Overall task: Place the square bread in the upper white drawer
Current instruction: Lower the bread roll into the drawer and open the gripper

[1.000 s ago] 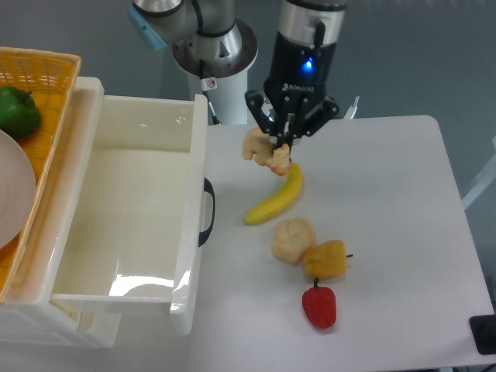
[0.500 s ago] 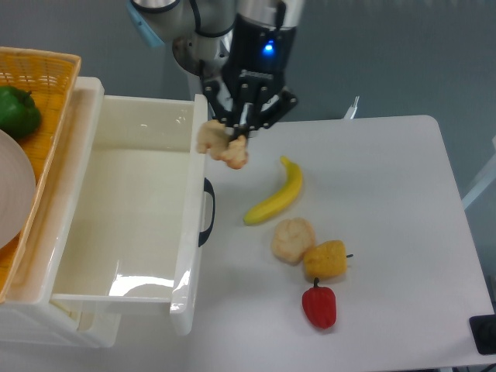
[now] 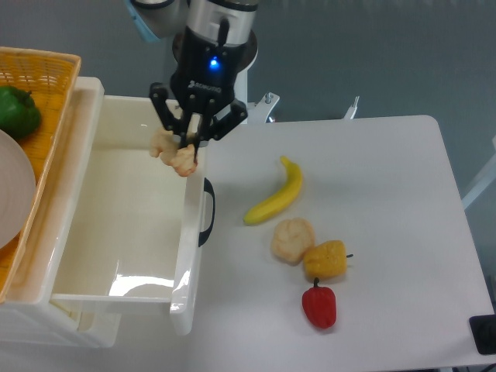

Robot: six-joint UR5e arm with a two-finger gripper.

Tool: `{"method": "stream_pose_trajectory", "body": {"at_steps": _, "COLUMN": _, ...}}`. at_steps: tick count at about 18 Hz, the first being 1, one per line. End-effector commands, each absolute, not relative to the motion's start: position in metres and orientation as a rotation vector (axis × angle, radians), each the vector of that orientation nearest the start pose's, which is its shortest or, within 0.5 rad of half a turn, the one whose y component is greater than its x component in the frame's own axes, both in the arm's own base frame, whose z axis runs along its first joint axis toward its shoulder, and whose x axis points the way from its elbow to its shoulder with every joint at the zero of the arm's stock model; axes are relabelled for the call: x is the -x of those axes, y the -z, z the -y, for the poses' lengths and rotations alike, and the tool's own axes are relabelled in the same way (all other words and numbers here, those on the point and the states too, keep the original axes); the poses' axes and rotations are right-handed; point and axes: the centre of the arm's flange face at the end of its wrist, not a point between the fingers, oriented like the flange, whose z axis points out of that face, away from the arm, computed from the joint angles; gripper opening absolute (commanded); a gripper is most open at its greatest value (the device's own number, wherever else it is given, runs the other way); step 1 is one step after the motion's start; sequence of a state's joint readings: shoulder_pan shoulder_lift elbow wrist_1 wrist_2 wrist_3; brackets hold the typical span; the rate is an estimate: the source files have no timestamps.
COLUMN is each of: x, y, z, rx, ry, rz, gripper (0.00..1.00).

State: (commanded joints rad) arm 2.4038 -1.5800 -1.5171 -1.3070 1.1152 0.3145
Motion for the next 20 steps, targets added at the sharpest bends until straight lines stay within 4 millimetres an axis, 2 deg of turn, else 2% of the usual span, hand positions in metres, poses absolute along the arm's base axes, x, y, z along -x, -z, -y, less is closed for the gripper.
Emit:
{"method": "stream_pose_trajectory", "body": {"at_steps": 3, "x": 0.255, "y": -0.547, "z": -0.486, "rx": 2.574, "ry": 0.299, "rz": 0.555, "gripper": 0.47}}
{"method": "stream_pose_trajectory", "body": {"at_steps": 8, "x": 0.246, "y": -0.535, "z": -0.501, "rx": 2.599, "ry": 0.326, "rz": 0.522, "gripper": 0.49}}
{"method": "stream_pose_trajectory", "body": {"at_steps": 11, "x": 0.246, "y": -0.534, "z": -0.502, "rx": 2.597, "ry": 0.334, "rz": 0.520, "gripper": 0.55}}
{"method": "stream_pose_trajectory", "body": {"at_steps": 14, "x": 0.246, "y": -0.534, "z": -0.503, "rx": 2.592, "ry": 0.346, "rz": 0.507, "gripper": 0.64}}
{"method": "stream_pose_trajectory", "body": {"at_steps": 15, "x": 0.247, "y": -0.533, "z": -0.504, "rx": 2.589, "ry": 0.342, "rz": 0.501, "gripper": 0.73}}
{"method": "stream_pose_trajectory", "body": {"at_steps": 16, "x": 0.248, "y": -0.534, "z": -0.506, "rx": 2.581, "ry": 0.332, "rz": 0.495, "gripper": 0.76}}
{"method": "stream_pose_trajectory", "body": {"at_steps": 18, "x": 0.251, "y": -0.531, "z": -0.508, "rx": 2.581, "ry": 0.330, "rz": 0.493, "gripper": 0.77}}
{"method": "stream_pose_trajectory", "body": {"at_steps": 20, "x": 0.253, "y": -0.527, "z": -0.510, "rx": 2.585, "ry": 0.333, "rz": 0.490, "gripper": 0.89}}
